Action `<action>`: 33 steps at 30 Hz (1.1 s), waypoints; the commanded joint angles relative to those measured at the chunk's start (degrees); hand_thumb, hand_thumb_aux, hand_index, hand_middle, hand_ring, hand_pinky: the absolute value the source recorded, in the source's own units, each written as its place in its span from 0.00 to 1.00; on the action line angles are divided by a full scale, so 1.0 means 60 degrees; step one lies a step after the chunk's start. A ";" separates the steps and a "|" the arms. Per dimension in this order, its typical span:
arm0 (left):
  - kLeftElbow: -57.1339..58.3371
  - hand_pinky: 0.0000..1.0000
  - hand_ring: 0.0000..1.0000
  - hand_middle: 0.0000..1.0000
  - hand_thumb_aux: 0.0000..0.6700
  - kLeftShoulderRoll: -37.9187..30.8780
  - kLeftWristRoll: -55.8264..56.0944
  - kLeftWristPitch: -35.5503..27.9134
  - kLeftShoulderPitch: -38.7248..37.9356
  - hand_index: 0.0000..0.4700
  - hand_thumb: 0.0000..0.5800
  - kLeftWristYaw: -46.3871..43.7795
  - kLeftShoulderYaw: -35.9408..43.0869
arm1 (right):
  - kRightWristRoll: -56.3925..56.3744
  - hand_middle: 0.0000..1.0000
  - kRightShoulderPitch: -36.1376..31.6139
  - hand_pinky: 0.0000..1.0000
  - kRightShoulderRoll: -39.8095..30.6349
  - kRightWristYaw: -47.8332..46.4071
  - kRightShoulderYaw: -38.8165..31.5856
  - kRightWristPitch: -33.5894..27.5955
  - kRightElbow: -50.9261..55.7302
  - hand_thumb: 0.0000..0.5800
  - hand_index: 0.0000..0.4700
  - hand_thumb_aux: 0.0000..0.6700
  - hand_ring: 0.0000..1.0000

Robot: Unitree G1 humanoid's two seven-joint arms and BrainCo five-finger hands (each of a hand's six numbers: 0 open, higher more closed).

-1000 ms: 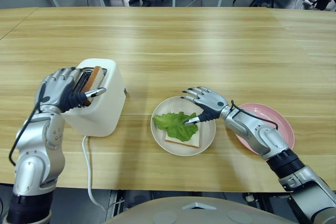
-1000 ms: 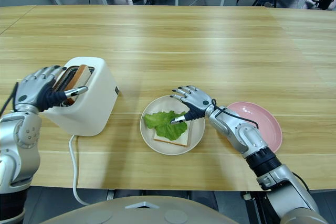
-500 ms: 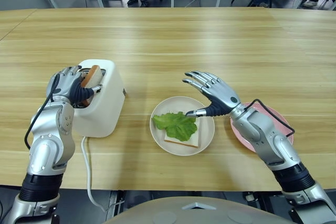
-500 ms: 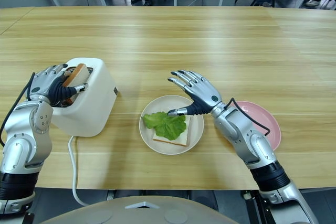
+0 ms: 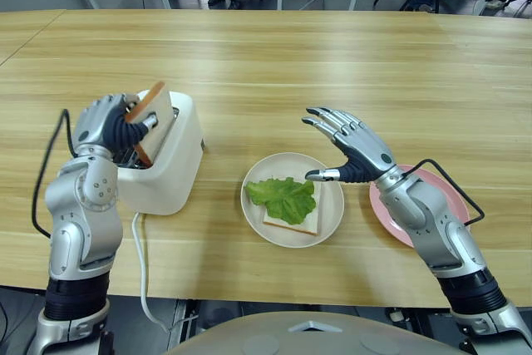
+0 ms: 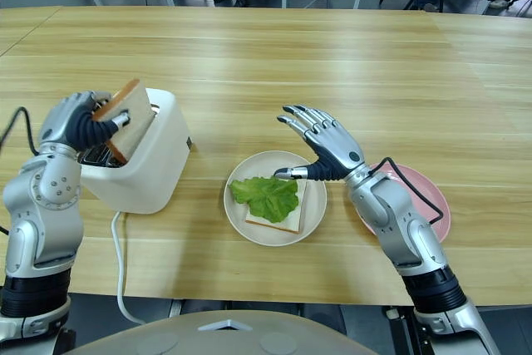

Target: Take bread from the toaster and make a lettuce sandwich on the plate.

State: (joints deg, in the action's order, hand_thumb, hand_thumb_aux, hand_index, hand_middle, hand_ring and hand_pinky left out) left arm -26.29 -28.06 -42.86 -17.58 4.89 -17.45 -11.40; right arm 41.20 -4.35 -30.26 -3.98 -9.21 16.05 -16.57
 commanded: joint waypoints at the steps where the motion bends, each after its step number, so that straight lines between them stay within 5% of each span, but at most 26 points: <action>1: -0.0613 1.00 1.00 1.00 1.00 0.0071 0.0984 0.0635 0.0489 0.98 1.00 0.0585 -0.0505 | -0.0098 0.00 0.0188 0.00 -0.0054 0.0248 0.0295 0.0270 -0.0177 0.00 0.00 0.00 0.00; 7: -0.0683 1.00 1.00 1.00 1.00 -0.0180 0.2300 0.1642 0.1032 0.98 1.00 0.0976 -0.1110 | 0.0299 0.00 0.0467 0.00 -0.0360 0.1144 0.0660 0.1163 -0.0162 0.00 0.00 0.00 0.00; 14: -0.0493 1.00 1.00 1.00 1.00 -0.0755 0.4191 0.2039 0.1784 0.98 1.00 -0.0635 -0.0108 | -0.0716 0.00 0.0801 0.00 -0.0832 0.1603 0.1551 0.2168 -0.0061 0.00 0.00 0.00 0.00; 25: 0.3126 1.00 1.00 1.00 1.00 -0.0962 0.5972 0.3985 0.3489 0.98 1.00 -0.4297 0.3491 | -0.9943 0.00 0.3079 0.00 -0.3604 -0.4258 0.0994 0.2211 -0.2103 0.00 0.00 0.00 0.00; 33: 0.6309 1.00 1.00 1.00 1.00 0.0431 0.6132 0.5446 0.4616 0.98 1.00 -0.5687 0.5338 | -1.0752 0.00 0.2978 0.00 -0.3219 -0.6017 -0.0037 0.1462 -0.2567 0.00 0.00 0.00 0.00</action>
State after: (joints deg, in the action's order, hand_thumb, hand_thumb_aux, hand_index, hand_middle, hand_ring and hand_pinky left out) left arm 6.50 -26.72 -6.20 13.06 31.16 -49.45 18.19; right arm -25.41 14.83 -51.10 -37.92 -6.93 26.60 -32.95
